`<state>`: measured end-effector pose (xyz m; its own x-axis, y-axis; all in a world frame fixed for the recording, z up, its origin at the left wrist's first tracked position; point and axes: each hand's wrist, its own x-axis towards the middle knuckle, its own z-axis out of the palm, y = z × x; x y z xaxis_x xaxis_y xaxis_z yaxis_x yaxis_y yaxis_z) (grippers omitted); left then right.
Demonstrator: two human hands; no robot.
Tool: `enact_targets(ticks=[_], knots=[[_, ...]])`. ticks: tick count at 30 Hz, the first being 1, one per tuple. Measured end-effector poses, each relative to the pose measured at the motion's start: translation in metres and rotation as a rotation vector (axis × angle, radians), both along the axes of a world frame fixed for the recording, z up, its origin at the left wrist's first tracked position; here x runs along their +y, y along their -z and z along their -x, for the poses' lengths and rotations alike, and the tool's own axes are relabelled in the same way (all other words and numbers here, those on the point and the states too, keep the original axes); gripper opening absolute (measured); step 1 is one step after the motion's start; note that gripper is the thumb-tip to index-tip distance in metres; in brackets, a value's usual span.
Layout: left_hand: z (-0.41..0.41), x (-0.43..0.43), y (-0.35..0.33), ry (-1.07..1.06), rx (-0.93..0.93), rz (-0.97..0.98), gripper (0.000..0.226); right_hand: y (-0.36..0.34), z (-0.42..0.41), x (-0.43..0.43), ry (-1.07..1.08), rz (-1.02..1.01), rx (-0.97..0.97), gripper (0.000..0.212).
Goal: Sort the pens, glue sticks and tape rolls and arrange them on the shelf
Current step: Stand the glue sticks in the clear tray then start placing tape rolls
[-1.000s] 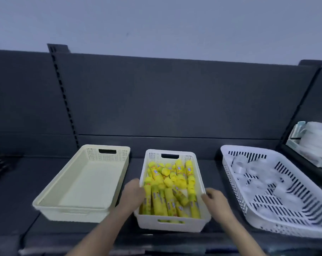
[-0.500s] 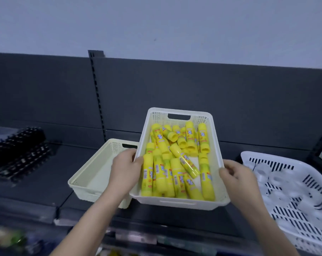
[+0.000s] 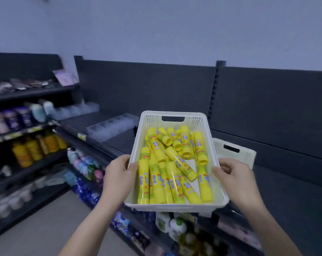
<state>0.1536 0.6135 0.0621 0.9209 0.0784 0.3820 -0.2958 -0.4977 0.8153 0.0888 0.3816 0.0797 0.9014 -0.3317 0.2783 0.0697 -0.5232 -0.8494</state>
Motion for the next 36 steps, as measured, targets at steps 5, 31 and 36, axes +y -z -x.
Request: enact_targets(ticks=[5, 31, 36], knots=[[0.007, 0.124, 0.022, -0.178, 0.060, -0.024, 0.022, 0.033, -0.037, 0.113, -0.099, 0.052, 0.079, 0.014], [-0.369, 0.264, 0.073, 0.086, 0.231, 0.035, 0.027, 0.060, -0.347, 0.267, 0.114, 0.215, 0.228, 0.025], [-0.445, 0.227, 0.087, 0.337, 0.318, 0.030, 0.031, 0.060, -0.375, 0.259, 0.304, 0.336, 0.299, 0.016]])
